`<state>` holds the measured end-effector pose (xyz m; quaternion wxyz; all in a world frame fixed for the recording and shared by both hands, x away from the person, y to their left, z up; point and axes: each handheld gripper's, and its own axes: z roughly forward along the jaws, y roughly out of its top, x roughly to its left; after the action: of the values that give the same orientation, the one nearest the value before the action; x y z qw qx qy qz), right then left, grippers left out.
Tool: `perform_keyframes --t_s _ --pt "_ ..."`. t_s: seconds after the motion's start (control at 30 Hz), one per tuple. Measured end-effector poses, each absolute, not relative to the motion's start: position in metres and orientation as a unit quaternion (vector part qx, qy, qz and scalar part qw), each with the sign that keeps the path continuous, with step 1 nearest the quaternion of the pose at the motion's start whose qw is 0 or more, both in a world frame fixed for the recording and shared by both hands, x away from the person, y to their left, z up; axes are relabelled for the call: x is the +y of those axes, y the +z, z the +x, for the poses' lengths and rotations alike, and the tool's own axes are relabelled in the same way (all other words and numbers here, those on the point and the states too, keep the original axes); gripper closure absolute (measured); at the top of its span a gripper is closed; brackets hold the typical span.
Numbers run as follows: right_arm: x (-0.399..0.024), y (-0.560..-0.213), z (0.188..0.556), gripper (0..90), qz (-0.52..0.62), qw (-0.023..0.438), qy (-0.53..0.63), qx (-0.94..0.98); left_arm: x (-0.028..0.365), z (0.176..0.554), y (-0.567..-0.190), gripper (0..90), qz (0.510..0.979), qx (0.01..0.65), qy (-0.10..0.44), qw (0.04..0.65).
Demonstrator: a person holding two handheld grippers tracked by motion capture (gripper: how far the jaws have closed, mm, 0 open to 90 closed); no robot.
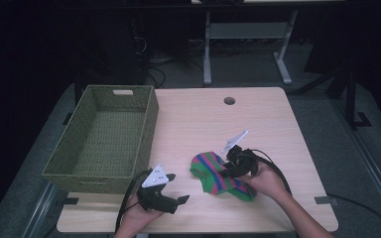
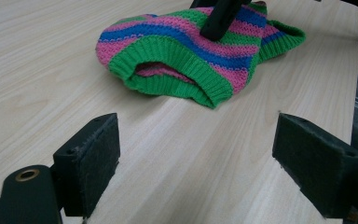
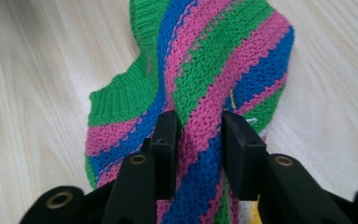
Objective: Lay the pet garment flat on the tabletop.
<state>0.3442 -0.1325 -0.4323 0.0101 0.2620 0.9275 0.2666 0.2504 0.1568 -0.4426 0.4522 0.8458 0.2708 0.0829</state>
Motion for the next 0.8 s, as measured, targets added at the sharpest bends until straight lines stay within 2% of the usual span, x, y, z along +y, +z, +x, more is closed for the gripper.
perform_keyframes --t_s 0.4,0.8 --pt "-0.129 -0.429 0.339 40.2 0.239 0.016 0.281 0.929 0.157 0.251 -0.442 14.7 0.845 0.271 0.083 0.454" --pt "-0.126 -0.404 0.32 38.9 0.186 0.026 0.31 0.932 0.159 0.251 -0.441 14.7 0.845 0.27 0.088 0.452"
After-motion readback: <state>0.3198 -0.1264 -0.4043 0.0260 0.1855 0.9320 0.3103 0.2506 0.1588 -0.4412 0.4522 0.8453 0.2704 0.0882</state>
